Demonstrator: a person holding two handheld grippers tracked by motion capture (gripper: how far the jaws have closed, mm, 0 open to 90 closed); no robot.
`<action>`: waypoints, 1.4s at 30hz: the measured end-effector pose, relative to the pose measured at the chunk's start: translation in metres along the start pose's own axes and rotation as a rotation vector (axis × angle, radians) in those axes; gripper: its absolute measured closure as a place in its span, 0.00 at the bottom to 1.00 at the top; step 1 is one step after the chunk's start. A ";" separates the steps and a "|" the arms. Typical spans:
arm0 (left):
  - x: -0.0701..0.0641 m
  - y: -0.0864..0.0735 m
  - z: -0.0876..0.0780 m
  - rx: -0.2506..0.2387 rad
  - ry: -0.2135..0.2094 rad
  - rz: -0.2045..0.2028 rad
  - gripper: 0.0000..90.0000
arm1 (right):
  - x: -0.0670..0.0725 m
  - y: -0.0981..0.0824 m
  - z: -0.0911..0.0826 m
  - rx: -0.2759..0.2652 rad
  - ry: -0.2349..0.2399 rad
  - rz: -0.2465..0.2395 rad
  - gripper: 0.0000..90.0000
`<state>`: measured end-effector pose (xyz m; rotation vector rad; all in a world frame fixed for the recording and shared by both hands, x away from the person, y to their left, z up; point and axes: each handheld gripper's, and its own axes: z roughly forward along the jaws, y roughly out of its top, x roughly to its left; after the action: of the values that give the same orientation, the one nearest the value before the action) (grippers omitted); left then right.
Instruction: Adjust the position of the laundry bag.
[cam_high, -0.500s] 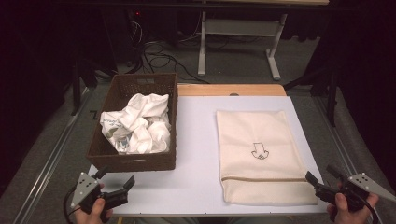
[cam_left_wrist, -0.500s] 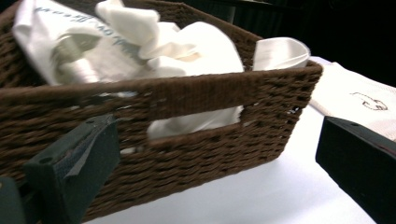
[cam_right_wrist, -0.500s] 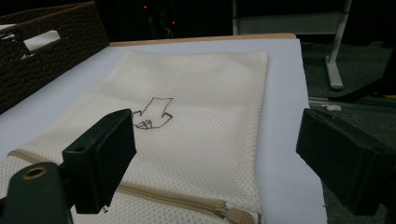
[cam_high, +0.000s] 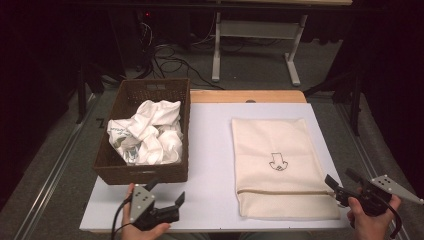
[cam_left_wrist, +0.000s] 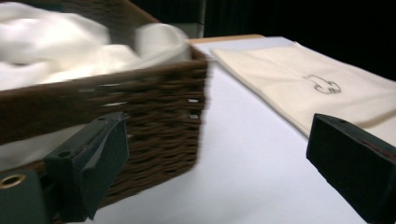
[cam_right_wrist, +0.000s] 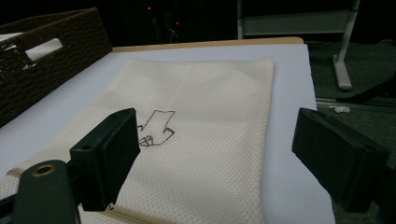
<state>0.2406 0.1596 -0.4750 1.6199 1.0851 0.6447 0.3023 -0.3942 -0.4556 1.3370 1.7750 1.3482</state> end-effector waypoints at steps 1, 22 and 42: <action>-0.018 -0.001 0.010 0.016 -0.046 0.016 0.07 | -0.002 0.002 0.003 0.009 -0.009 0.000 0.17; -0.120 -0.021 0.102 0.255 -0.222 0.066 0.21 | -0.018 -0.010 0.045 0.224 -0.070 0.018 0.42; -0.141 -0.031 0.116 0.339 -0.168 0.045 0.73 | -0.026 -0.021 0.067 0.385 -0.165 0.021 0.84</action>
<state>0.2640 -0.0167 -0.5263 1.9557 1.0771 0.3567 0.3606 -0.3920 -0.5028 1.6178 1.9727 0.9017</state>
